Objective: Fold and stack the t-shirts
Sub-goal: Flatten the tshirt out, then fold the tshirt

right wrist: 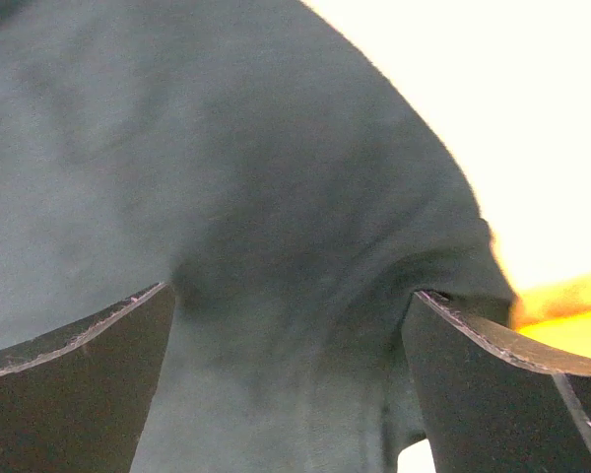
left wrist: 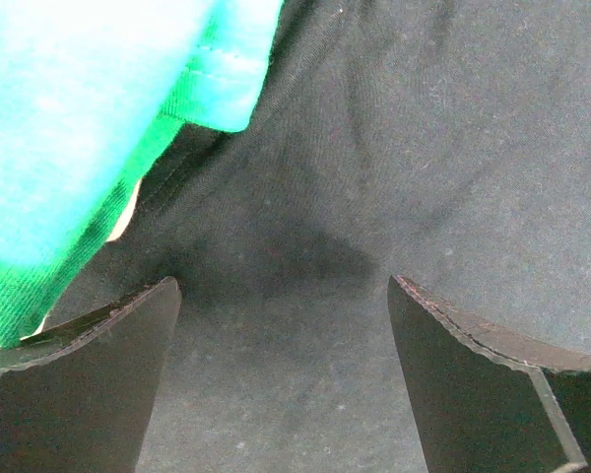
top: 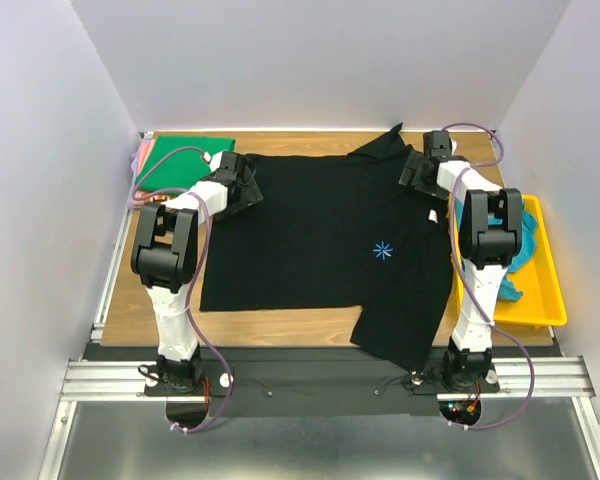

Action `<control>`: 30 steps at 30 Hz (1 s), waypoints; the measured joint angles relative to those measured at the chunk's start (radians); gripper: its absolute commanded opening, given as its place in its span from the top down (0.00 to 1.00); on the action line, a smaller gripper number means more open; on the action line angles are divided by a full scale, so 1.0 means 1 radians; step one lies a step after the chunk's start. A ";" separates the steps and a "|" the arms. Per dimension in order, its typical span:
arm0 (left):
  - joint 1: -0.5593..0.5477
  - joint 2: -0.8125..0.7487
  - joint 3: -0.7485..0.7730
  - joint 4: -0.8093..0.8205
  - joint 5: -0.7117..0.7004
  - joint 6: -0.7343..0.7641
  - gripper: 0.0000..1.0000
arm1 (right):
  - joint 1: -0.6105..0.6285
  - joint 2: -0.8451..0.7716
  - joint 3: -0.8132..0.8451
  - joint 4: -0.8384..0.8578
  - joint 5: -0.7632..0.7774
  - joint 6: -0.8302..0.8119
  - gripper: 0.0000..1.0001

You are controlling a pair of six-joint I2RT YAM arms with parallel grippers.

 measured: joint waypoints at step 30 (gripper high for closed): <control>-0.032 -1.449 -0.981 -0.364 0.007 -0.628 0.01 | 0.167 -0.798 -0.724 0.027 -0.104 0.148 0.00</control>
